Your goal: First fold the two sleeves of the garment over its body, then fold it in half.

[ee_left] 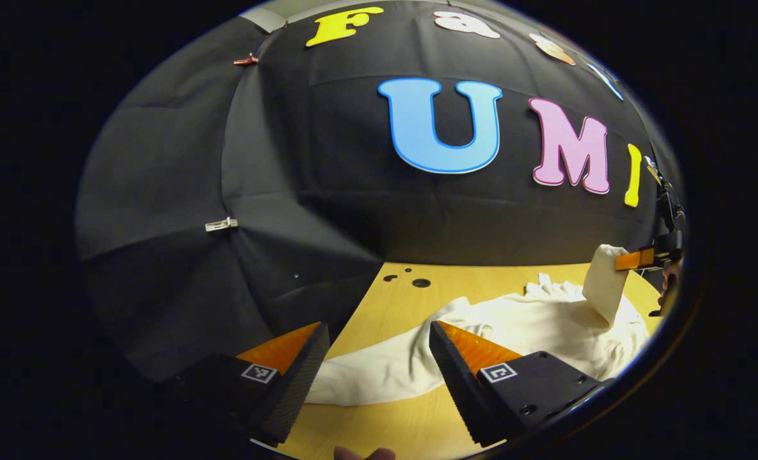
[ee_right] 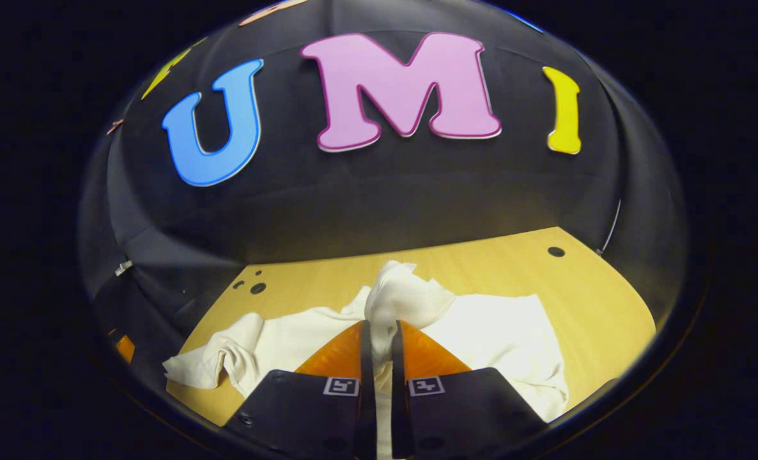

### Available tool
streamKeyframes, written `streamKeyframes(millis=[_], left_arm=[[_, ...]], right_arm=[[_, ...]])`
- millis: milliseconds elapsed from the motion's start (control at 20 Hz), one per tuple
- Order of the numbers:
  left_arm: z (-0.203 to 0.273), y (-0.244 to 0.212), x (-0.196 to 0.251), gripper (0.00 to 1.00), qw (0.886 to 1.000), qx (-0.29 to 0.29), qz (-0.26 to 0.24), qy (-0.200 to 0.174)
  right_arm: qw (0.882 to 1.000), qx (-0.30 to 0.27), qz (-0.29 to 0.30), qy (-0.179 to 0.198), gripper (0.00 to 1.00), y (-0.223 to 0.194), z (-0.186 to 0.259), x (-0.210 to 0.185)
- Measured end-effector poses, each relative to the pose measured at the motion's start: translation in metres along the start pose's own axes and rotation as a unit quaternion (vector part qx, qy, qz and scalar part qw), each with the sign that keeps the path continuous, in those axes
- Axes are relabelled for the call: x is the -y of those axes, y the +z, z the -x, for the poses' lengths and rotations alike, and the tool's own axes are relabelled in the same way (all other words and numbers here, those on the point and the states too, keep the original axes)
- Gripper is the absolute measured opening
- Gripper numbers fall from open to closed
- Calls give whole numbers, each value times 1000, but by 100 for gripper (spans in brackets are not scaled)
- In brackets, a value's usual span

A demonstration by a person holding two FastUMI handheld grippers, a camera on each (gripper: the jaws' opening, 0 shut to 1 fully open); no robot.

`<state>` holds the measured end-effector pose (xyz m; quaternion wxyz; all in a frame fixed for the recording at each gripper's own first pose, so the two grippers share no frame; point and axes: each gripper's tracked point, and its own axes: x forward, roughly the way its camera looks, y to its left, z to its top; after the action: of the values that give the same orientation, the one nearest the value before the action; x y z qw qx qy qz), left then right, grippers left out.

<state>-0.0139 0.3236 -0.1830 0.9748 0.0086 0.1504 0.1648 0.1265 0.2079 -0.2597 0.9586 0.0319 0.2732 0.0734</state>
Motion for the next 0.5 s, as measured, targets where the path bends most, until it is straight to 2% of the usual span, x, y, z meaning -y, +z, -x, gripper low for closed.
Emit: streamKeyframes(millis=[250,500], left_arm=[[-15,-36,-23,99,999,-30,1,12],[-24,-72,-45,99,997,-67,15,39]], right_arm=[[998,-53,32,19,14,-48,-28,-33],[994,-96,45,33,16,-83,-43,-55]])
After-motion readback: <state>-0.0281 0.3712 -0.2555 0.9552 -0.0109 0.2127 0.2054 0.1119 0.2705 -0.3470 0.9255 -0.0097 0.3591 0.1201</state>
